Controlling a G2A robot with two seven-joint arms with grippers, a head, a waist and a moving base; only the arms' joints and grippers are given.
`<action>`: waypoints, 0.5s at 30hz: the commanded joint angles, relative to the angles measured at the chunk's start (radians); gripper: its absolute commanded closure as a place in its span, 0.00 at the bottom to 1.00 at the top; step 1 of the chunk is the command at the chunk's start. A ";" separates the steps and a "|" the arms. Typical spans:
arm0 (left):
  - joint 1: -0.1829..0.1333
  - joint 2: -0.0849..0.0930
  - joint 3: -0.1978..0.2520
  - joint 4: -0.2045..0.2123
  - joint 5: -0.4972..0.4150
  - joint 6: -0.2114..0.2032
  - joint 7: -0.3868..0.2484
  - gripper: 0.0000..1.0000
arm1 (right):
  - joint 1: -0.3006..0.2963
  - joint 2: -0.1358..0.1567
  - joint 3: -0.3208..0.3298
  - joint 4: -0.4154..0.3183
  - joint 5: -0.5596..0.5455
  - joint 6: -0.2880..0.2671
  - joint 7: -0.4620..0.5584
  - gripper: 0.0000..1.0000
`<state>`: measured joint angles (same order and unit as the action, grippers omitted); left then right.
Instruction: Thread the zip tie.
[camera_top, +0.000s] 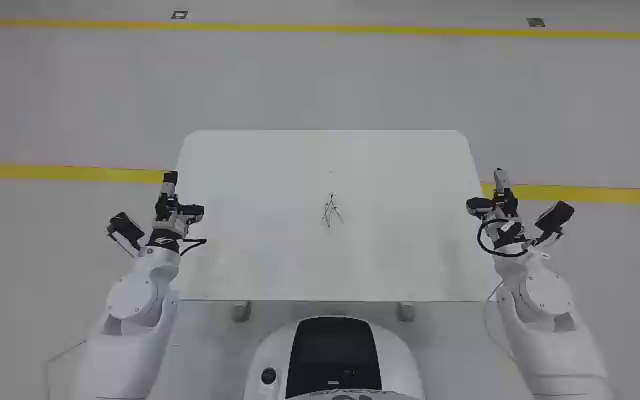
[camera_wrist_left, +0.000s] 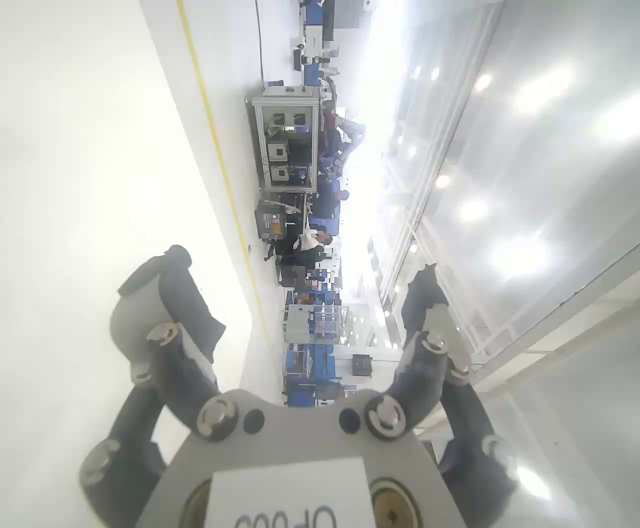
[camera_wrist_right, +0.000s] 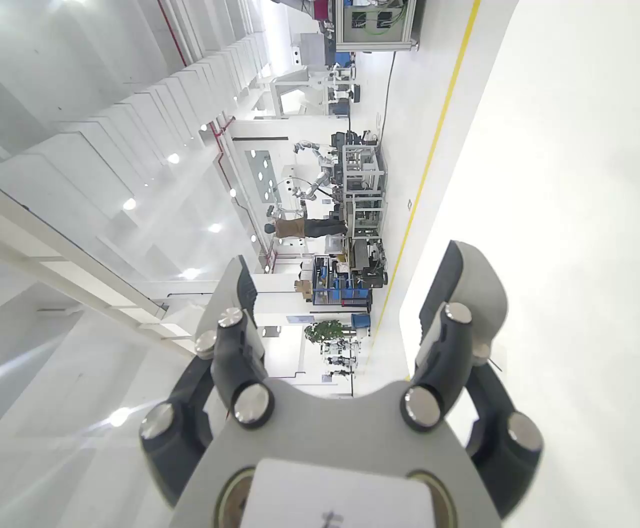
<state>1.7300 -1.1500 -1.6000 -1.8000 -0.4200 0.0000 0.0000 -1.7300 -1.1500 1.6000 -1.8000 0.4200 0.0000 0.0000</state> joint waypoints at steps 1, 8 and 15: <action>0.000 0.000 0.000 0.000 0.000 0.000 0.000 0.00 | 0.001 0.000 -0.002 -0.001 -0.011 0.001 0.002 0.00; 0.000 0.000 0.000 0.000 0.000 0.000 0.000 0.00 | 0.047 -0.004 -0.076 0.018 -0.191 0.101 -0.023 0.00; 0.000 0.000 0.000 0.000 0.000 0.000 0.000 0.00 | 0.090 -0.013 -0.137 0.088 -0.278 0.149 -0.063 0.00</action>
<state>1.7300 -1.1500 -1.6000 -1.8000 -0.4200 0.0000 0.0000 -1.6401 -1.1628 1.4620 -1.7123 0.1406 0.1504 -0.0631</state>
